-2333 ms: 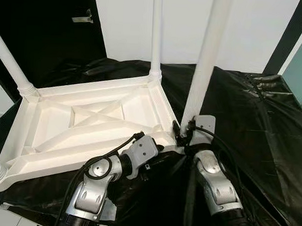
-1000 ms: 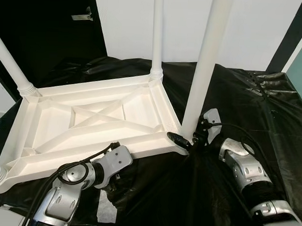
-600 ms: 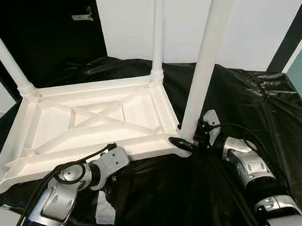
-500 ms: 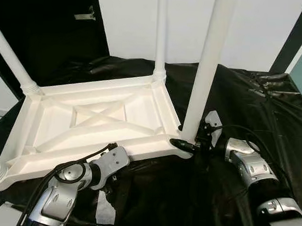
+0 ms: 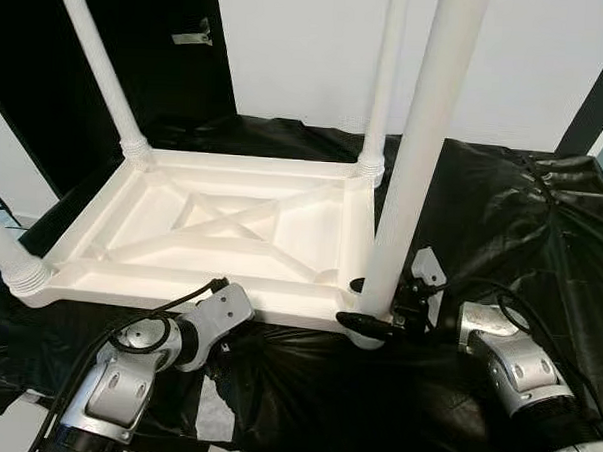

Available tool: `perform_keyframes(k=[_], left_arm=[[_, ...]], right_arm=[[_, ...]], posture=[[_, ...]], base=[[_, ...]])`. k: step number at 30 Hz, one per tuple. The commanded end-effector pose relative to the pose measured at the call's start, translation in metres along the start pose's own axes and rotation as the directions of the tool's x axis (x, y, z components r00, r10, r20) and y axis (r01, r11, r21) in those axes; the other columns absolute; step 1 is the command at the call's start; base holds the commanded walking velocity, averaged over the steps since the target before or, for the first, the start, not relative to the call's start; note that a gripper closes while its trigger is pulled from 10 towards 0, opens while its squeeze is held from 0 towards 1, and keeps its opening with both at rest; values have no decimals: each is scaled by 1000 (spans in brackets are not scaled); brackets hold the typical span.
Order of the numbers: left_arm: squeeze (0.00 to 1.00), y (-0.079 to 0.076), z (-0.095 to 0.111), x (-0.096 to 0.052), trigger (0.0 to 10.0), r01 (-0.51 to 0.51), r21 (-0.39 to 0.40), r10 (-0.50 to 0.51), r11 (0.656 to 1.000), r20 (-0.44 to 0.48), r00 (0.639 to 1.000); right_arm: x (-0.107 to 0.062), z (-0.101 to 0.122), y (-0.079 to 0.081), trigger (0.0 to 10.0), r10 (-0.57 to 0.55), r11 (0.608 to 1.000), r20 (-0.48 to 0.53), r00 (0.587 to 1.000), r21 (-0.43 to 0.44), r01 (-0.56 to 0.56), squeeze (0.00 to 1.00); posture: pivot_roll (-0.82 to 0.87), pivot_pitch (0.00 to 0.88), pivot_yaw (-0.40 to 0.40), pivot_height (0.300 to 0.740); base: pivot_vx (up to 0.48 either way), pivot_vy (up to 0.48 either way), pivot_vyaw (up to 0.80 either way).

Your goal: Building children table

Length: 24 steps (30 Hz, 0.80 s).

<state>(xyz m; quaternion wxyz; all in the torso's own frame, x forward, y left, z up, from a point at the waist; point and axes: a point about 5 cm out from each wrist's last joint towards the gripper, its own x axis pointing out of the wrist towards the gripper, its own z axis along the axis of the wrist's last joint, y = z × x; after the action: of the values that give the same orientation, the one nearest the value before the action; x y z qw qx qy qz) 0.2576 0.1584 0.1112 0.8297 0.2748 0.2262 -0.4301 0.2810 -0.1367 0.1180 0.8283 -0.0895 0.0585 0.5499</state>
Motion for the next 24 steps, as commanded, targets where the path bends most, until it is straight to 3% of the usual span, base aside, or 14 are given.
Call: perform_keyframes(k=[1,6,7,11,14,15,16,18,20,22,24], left_arm=[[0,11,3,0,10000,-110,11,110,994,-11,994],[0,7,9,1,10000,-85,-11,85,996,31,996],[0,0,19,2,10000,-33,-47,37,998,98,995],[0,-3,22,1,10000,-13,-57,20,998,119,993],[0,-11,31,-1,10000,61,-89,-42,994,201,979],[0,-17,38,-4,10000,116,-102,-85,988,263,961],[0,-17,38,-4,10000,116,-102,-85,988,263,961],[0,-30,51,-13,10000,241,-99,-187,965,382,905],[0,-38,58,-19,10000,314,-84,-247,946,439,864],[0,-38,58,-19,10000,314,-84,-247,946,439,864],[0,-44,62,-24,10000,365,-72,-290,928,472,833]], right_arm=[[9,-9,14,10000,73,997,-22,997,34,-72,0],[11,-6,14,10000,39,998,-4,999,39,-39,0],[10,-2,16,10000,24,998,15,1000,53,-25,1000],[10,-1,16,10000,22,998,22,1000,58,-24,1000],[8,3,13,10000,-1,999,30,1000,34,0,1000],[8,5,10,10000,-19,1000,39,999,23,18,0],[8,5,10,10000,-19,1000,39,999,23,18,0],[7,10,3,10000,-45,999,55,997,-6,46,0],[7,14,-2,10000,-61,998,65,996,-25,63,0],[7,14,-2,10000,-61,998,65,996,-25,63,0],[8,19,-7,10000,-86,995,77,993,-45,90,0]], posture=[[-35,0,27,740],[-34,0,25,740],[-30,0,21,740],[-30,0,21,740],[-25,0,16,740],[-22,0,14,740],[-22,0,14,740],[-19,0,13,740],[-15,0,10,740],[-15,0,10,740],[-9,0,7,740]], base=[[0,0,0],[0,0,0],[0,0,0],[0,0,0],[0,0,0],[0,0,0],[0,0,0],[0,0,0],[0,0,0],[0,0,0],[0,0,0]])
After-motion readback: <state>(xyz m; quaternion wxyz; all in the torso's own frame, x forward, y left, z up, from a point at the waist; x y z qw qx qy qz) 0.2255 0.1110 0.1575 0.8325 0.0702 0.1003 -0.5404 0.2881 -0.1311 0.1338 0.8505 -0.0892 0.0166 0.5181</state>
